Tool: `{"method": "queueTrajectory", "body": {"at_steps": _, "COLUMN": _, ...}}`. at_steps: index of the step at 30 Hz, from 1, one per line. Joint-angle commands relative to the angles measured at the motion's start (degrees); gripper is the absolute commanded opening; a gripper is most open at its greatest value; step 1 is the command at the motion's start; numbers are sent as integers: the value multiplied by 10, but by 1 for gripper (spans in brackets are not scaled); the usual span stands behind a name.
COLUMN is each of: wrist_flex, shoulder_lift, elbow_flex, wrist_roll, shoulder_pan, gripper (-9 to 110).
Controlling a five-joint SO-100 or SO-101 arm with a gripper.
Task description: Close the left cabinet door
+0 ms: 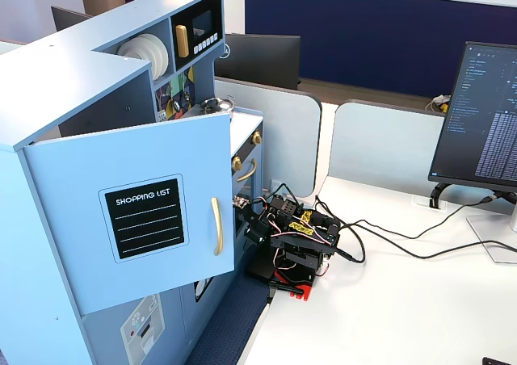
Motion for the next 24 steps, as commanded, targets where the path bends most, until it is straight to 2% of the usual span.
{"method": "queueTrajectory", "body": {"at_steps": 1, "wrist_flex": 99, "shoulder_lift": -4, "elbow_flex": 5, "wrist_roll": 30, "shoulder_pan": 12, "gripper": 0}}
{"method": "queueTrajectory", "body": {"at_steps": 9, "wrist_flex": 99, "shoulder_lift": -4, "elbow_flex": 5, "wrist_roll": 31, "shoulder_pan": 10, "gripper": 0}}
{"method": "queueTrajectory", "body": {"at_steps": 13, "wrist_flex": 91, "shoulder_lift": -4, "elbow_flex": 4, "wrist_roll": 33, "shoulder_pan": -43, "gripper": 0}}
{"method": "queueTrajectory", "body": {"at_steps": 17, "wrist_flex": 21, "shoulder_lift": -21, "elbow_flex": -67, "wrist_roll": 118, "shoulder_pan": -271, "gripper": 0}}
{"method": "queueTrajectory", "body": {"at_steps": 20, "wrist_flex": -121, "shoulder_lift": -108, "elbow_flex": -156, "wrist_roll": 124, "shoulder_pan": -454, "gripper": 0}}
{"method": "queueTrajectory", "body": {"at_steps": 24, "wrist_flex": -293, "shoulder_lift": -178, "elbow_flex": -216, "wrist_roll": 26, "shoulder_pan": -621, "gripper": 0}}
